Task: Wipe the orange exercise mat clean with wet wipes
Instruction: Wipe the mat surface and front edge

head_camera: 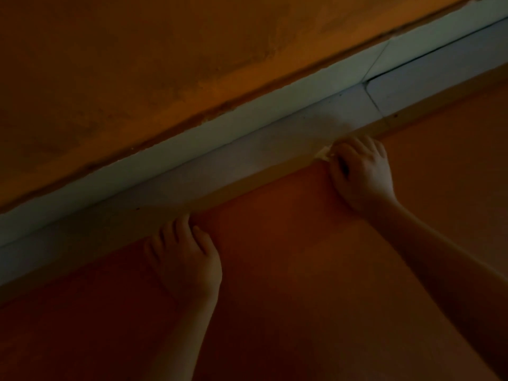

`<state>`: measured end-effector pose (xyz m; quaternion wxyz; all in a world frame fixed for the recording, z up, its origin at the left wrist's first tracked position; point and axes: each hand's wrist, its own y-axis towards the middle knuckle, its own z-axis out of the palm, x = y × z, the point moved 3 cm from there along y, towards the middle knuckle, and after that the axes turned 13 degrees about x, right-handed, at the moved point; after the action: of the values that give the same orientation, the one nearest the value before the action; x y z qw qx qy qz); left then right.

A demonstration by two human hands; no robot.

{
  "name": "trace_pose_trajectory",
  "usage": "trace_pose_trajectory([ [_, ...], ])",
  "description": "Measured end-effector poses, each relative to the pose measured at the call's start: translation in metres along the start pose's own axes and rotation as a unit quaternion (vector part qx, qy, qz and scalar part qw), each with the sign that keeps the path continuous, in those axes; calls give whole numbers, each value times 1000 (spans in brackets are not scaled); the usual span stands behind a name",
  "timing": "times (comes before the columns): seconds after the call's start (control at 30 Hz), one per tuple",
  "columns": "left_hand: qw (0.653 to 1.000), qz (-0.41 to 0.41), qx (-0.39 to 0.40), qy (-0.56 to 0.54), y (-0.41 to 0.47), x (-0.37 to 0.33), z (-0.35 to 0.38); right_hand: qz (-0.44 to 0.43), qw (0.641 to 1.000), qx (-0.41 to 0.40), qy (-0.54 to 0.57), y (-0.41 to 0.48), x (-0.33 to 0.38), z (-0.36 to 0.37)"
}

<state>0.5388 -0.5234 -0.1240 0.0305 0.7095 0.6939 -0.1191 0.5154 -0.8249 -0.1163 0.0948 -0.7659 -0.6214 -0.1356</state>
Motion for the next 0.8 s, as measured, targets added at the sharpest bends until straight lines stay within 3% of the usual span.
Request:
trace_pose_trajectory([
  [0.4, 998, -10, 60, -27, -1, -12, -9, 3, 998, -48, 32, -2, -1, 0],
  [0.6, 966, 132, 85, -207, 18, -157, 7, 6, 998, -48, 27, 0, -2, 3],
  [0.8, 990, 74, 50, -112, 33, -193, 40, 25, 999, -29, 32, 0, -3, 2],
])
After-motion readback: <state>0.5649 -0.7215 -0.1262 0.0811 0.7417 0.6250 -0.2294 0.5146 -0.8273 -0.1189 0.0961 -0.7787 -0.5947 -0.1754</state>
